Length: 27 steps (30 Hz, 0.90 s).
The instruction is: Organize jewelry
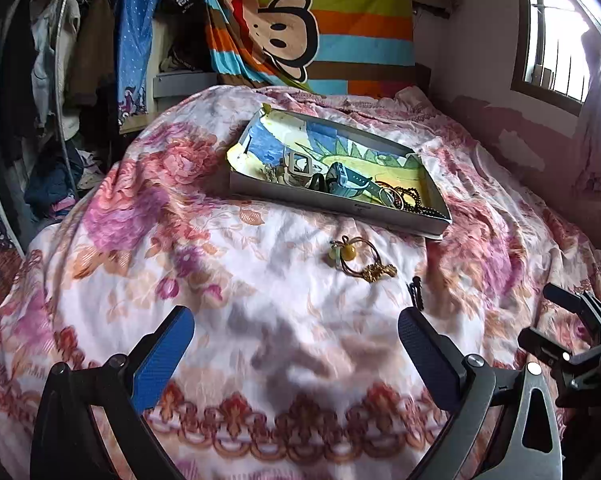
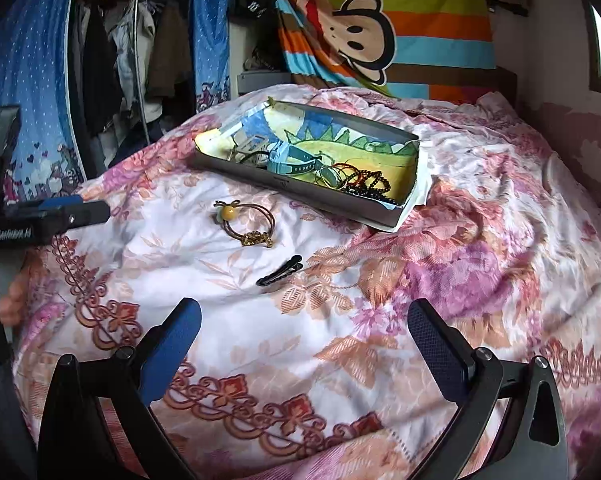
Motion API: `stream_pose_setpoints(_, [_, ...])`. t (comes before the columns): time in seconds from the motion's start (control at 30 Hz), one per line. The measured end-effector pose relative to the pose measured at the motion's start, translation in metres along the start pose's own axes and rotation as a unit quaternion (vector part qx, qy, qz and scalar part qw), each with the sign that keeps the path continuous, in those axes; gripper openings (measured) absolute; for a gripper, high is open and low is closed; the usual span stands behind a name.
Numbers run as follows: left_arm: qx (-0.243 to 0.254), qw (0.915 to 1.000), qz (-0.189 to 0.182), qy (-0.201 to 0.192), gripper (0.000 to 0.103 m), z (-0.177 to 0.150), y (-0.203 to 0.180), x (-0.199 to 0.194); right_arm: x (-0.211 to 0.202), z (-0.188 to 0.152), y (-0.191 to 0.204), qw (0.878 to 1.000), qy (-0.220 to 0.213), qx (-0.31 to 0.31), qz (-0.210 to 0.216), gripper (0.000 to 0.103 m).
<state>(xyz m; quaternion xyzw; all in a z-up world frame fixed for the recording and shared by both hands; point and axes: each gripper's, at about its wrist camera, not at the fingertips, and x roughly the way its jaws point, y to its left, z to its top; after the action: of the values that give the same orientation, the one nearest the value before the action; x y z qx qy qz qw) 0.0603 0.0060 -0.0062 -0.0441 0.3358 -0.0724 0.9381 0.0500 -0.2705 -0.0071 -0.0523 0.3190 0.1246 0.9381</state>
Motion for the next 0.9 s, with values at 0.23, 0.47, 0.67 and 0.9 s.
stream_pose_setpoints(0.23, [-0.016,0.9986,-0.034,0.037,0.103,0.02,0.008,0.037,0.028,0.015,0.004,0.997,-0.001,-0.077,0.021,0.101])
stream_pose_setpoints(0.47, [-0.003,0.9967,-0.047,0.066,0.103,0.029,0.004,0.071,0.061,0.026,-0.006,0.996,0.022,-0.069,0.059,0.101])
stream_pose_setpoints(0.67, [0.022,0.9953,-0.057,0.076,0.103,0.037,-0.006,0.092,0.08,0.024,-0.01,0.994,0.046,-0.065,0.076,0.101])
stream_pose_setpoints(0.9, [0.047,0.9931,-0.076,0.076,0.102,0.043,-0.013,0.103,0.081,0.026,-0.019,0.993,0.048,-0.059,0.087,0.101])
